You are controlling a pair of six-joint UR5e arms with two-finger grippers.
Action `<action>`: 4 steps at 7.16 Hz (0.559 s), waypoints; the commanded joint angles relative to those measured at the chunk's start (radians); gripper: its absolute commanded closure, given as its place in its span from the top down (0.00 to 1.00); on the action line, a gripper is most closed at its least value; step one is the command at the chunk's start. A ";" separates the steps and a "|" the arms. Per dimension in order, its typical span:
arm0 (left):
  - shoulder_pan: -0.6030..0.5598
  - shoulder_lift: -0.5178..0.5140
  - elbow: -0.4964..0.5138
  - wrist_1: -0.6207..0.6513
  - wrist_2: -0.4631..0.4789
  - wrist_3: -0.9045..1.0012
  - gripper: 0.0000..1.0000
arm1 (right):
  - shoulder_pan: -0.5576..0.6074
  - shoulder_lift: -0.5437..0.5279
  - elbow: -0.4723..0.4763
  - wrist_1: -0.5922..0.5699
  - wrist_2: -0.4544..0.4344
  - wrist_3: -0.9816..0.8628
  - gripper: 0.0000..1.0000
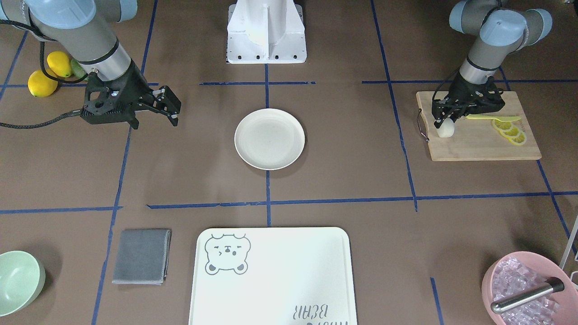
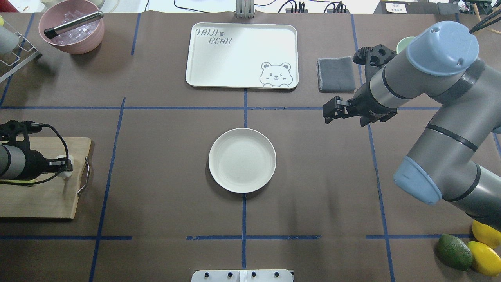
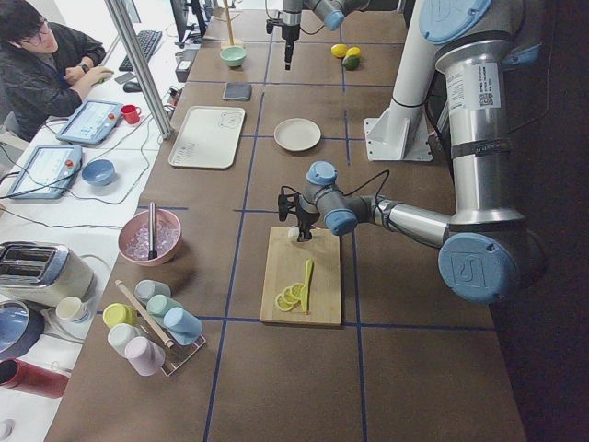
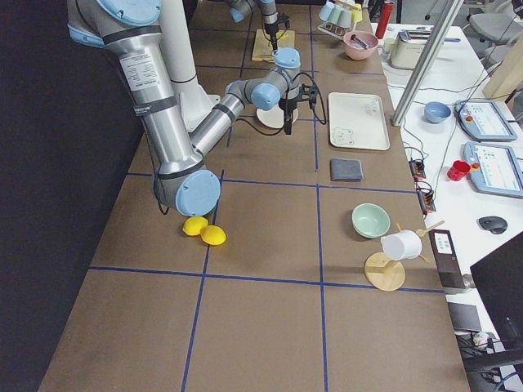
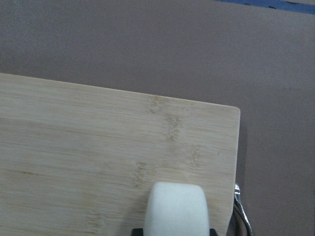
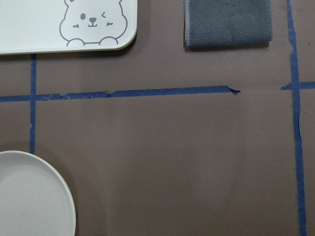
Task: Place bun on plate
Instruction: 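Lift the bun with the left gripper toward the plate while the right arm withdraws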
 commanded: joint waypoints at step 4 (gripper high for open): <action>-0.006 -0.027 -0.132 0.194 -0.022 0.005 0.37 | 0.068 -0.046 0.032 0.000 0.021 -0.034 0.99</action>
